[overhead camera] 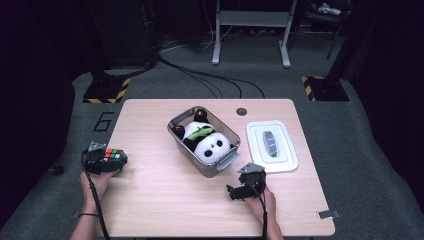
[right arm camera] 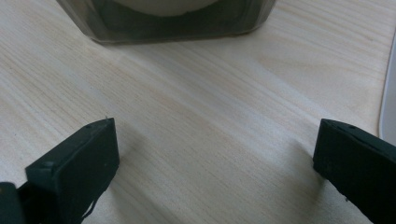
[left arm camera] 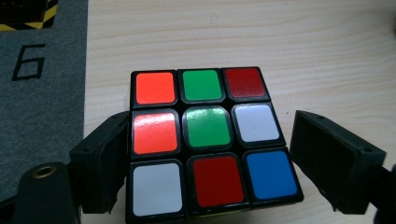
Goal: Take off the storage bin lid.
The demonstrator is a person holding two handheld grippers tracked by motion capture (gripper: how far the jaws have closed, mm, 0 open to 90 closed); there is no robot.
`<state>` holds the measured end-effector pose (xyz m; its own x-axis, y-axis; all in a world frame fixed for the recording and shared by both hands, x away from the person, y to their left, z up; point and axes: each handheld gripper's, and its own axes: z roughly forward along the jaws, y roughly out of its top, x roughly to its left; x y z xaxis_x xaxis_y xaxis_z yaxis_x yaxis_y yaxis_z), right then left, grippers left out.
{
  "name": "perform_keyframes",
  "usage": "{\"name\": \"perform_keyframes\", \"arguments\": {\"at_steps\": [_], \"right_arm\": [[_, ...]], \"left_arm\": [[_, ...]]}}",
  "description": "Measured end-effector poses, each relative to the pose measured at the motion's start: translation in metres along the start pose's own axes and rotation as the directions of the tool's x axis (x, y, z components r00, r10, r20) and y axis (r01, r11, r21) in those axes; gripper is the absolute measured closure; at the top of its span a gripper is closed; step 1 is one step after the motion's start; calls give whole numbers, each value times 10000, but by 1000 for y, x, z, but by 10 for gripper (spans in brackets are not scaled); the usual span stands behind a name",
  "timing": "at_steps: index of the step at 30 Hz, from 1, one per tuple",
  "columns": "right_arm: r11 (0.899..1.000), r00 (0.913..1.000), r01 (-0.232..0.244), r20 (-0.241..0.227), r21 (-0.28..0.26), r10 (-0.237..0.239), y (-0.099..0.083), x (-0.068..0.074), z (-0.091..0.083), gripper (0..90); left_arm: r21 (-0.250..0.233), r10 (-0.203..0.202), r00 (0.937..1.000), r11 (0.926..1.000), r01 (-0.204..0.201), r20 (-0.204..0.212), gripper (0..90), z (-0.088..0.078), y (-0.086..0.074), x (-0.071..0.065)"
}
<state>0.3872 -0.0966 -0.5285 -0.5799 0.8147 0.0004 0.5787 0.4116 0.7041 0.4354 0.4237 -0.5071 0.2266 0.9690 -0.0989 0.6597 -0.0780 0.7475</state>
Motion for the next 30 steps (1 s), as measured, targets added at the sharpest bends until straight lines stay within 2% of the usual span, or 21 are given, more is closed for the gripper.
{"name": "perform_keyframes", "arguments": {"at_steps": [2, 3, 5, 9, 12, 15, 18, 24, 27, 30], "right_arm": [[10000, 10000, -2, 0, 2, 2, 0, 0, 0, 0], [10000, 10000, -2, 0, 2, 2, 0, 0, 0, 0], [10000, 10000, -1, 0, 0, 1, 0, 0, 0, 0], [10000, 10000, -3, 3, 1, 3, 0, 0, 0, 0], [10000, 10000, -4, 3, 1, 4, 0, 0, 0, 0], [10000, 10000, -2, 2, 0, 2, 0, 0, 0, 0], [10000, 10000, -10, -1, 2, 10, 0, 0, 0, 0], [10000, 10000, -3, -16, -9, 3, 0, 0, 0, 0], [10000, 10000, 49, 0, -41, -49, 0, 0, 0, 0], [10000, 10000, 54, -3, -47, -54, 0, -1, 0, 0]], "left_arm": [[-34, -37, 10000, 10000, 36, -64, 227, 0, 0, 1], [-88, -82, 9999, 9999, 81, -123, 227, 0, -1, 1], [-147, -27, 9999, 9999, 25, -119, 319, 0, 0, 2], [-192, 36, 9999, 9998, -38, -114, 328, 0, 0, 1], [-272, 11, 10000, 9996, -9, 58, 333, -1, 0, 1], [-110, 55, 9998, 9999, -53, 215, 334, -4, 1, -1], [-287, 169, 9994, 9995, -160, 304, 335, -8, 4, -6], [-513, 358, 9961, 9982, -317, 805, 336, -20, 17, -14], [-635, 580, 9933, 9966, -518, 1001, 336, -26, 26, -21], [-777, 805, 9912, 9943, -725, 1050, 336, -31, 34, -28]]}}
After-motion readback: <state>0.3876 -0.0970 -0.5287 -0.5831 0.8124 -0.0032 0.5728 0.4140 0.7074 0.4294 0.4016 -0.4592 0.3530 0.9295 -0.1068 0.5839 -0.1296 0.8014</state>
